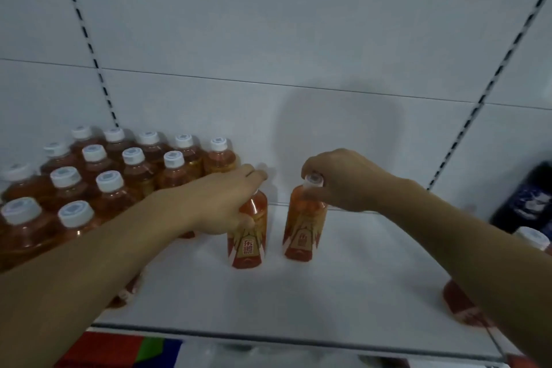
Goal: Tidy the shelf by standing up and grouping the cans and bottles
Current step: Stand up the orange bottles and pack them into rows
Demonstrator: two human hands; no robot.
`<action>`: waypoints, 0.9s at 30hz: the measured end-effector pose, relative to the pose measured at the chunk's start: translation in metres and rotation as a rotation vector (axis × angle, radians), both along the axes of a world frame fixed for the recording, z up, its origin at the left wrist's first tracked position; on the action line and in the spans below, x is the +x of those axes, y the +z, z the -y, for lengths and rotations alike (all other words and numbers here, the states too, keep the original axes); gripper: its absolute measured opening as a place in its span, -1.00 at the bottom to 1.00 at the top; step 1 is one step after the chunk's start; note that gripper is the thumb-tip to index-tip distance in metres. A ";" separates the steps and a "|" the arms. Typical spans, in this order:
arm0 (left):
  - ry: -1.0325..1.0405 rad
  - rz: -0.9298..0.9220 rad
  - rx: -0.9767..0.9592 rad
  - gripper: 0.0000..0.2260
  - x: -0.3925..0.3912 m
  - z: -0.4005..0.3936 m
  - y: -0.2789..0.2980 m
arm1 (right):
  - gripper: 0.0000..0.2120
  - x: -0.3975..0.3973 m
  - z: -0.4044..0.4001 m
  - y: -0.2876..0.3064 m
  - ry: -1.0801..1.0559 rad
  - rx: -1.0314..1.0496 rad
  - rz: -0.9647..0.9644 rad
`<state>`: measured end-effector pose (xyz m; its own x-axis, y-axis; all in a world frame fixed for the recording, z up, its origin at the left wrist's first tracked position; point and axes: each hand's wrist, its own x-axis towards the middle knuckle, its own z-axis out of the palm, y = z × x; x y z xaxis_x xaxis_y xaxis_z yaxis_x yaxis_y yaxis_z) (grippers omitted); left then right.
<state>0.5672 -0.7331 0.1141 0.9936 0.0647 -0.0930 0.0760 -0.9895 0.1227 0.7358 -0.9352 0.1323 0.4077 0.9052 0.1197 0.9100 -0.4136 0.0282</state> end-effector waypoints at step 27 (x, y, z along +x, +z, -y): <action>-0.015 -0.004 0.569 -0.19 -0.087 -0.084 0.004 | -0.09 -0.086 -0.135 -0.054 0.051 0.159 0.005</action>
